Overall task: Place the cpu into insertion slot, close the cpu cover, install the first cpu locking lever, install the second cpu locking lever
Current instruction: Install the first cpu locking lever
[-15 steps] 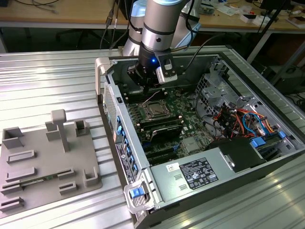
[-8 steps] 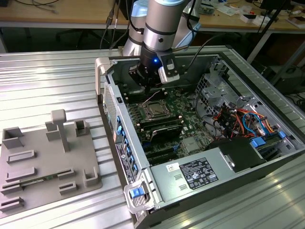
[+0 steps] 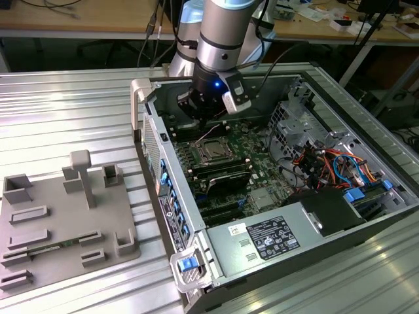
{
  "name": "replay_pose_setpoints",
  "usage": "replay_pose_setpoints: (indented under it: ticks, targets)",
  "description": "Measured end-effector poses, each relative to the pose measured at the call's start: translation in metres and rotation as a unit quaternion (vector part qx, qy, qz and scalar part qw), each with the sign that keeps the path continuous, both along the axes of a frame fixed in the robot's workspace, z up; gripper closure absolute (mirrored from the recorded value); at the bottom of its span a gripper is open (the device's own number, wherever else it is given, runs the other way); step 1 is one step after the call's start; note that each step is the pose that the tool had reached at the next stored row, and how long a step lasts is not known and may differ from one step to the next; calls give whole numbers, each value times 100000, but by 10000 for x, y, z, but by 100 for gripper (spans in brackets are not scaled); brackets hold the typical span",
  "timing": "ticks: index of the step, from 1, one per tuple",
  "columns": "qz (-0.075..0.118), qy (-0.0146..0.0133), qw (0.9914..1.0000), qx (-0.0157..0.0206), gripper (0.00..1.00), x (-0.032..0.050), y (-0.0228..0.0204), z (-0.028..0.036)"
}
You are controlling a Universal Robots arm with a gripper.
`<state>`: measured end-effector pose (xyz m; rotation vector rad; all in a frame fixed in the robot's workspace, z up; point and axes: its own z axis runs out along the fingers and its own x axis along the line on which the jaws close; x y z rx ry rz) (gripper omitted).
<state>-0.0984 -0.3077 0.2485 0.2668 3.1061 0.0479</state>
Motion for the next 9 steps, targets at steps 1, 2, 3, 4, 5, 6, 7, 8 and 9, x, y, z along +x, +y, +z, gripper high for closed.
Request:
replay_pose_setpoints:
  ticks: [1, 2, 3, 4, 5, 6, 7, 8, 9]
  targets:
    - [815, -1, 99997, -2, 89, 0, 0, -2]
    - [2073, -1, 99979, -2, 89, 0, 0, -4]
    - [3007, 0, 99955, -5, 89, 1, 0, -6]
    - [3963, 3, 99921, -8, 89, 1, 0, -7]
    - [4909, 4, 99879, -8, 89, 1, 0, -8]
    - [5302, 4, 99859, -9, 89, 1, 0, -8]
    - [5430, 2, 99852, -3, 89, 1, 0, -9]
    - [5455, 1, 99851, -3, 89, 1, 0, -9]
    - [5482, 0, 99850, -1, 89, 1, 0, -9]
